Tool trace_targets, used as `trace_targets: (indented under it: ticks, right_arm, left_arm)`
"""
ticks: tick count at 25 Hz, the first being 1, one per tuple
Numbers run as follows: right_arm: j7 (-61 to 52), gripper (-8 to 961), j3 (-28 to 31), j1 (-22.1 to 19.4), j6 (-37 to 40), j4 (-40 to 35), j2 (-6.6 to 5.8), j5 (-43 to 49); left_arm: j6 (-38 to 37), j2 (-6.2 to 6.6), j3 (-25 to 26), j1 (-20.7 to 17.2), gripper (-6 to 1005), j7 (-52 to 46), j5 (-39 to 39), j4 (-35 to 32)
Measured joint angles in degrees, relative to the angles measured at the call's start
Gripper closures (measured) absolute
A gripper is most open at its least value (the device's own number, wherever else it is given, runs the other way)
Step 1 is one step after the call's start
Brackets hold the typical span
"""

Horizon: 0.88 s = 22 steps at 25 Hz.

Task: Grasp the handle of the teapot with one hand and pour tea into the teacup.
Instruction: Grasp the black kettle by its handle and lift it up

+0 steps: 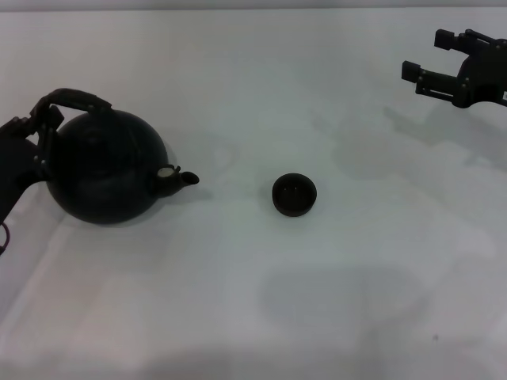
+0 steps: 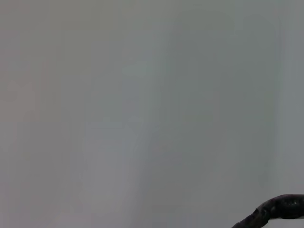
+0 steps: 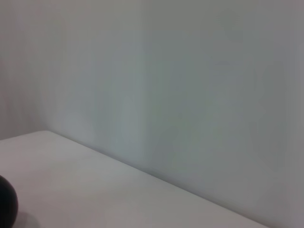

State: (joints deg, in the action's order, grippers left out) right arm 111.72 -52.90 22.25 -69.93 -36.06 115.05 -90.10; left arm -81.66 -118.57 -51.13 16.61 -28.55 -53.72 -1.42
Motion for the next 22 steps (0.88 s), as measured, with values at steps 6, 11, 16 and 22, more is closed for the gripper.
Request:
trace_targets:
  ticks: [6, 11, 16, 22]
  right_arm:
    - [0.7, 110, 0.0, -0.1, 0.0, 0.7, 0.00, -0.8]
    - [1.4, 110, 0.0, -0.2, -0.1, 1.2, 0.00, -1.6]
    - [2.6, 109, 0.1, -0.3, -0.3, 1.6, 0.00, -3.1]
    - [4.9, 109, 0.2, -0.2, -0.5, 3.1, 0.00, -4.8]
  left_arm:
    - [2.5, -0.08, -0.1, 0.0, 879, -3.6, -2.7, -4.4]
    - [4.8, -0.15, -0.2, -0.1, 880, -8.3, -5.8, -9.1]
    - [9.5, -0.52, -0.6, -0.7, 880, -18.3, -13.9, -20.2]
    - [11.5, -0.64, -0.8, -0.2, 880, -26.1, -20.6, -27.9]
